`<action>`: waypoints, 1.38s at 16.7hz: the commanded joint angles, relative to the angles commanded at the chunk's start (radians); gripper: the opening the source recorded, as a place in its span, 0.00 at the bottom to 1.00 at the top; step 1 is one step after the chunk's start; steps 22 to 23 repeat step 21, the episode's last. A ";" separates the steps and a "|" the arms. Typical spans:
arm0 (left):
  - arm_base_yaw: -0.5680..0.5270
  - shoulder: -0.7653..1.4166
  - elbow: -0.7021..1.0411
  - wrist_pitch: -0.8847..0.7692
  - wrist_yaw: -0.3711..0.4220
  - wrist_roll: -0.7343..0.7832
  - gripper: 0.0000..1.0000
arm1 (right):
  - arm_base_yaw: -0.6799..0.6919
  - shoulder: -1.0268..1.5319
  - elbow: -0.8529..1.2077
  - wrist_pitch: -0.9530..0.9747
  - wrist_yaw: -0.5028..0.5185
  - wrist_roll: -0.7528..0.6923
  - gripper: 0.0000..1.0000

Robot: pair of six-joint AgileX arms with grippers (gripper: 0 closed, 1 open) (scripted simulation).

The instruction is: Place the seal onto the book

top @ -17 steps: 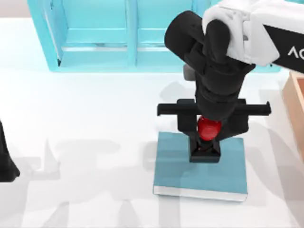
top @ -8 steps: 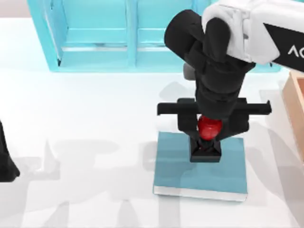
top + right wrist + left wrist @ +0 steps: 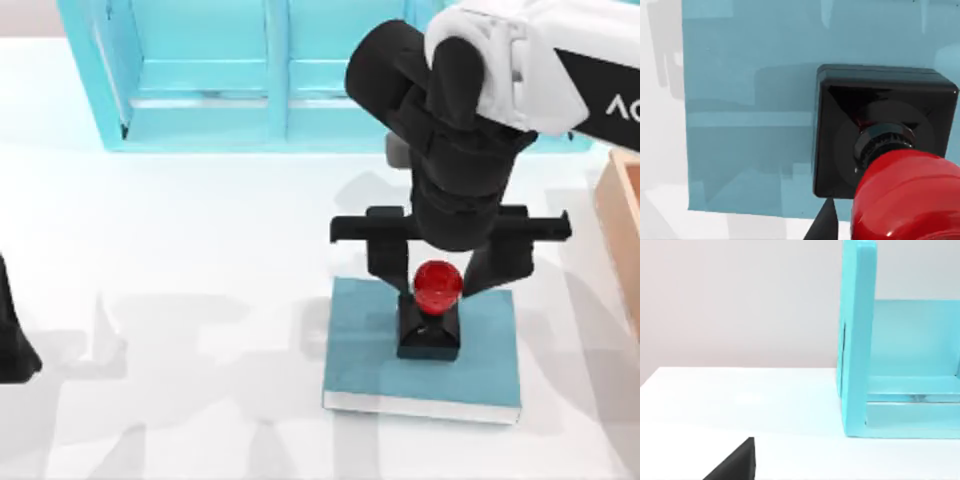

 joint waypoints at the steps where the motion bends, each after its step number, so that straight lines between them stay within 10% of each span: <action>1: 0.000 0.000 0.000 0.000 0.000 0.000 1.00 | 0.000 0.000 0.000 0.000 0.000 0.000 0.83; 4: 0.000 0.000 0.000 0.000 0.000 0.000 1.00 | 0.000 0.000 0.000 0.000 0.000 0.000 1.00; 23: 0.000 0.000 0.000 0.000 0.000 0.000 1.00 | -0.002 -0.002 0.115 -0.117 0.000 -0.001 1.00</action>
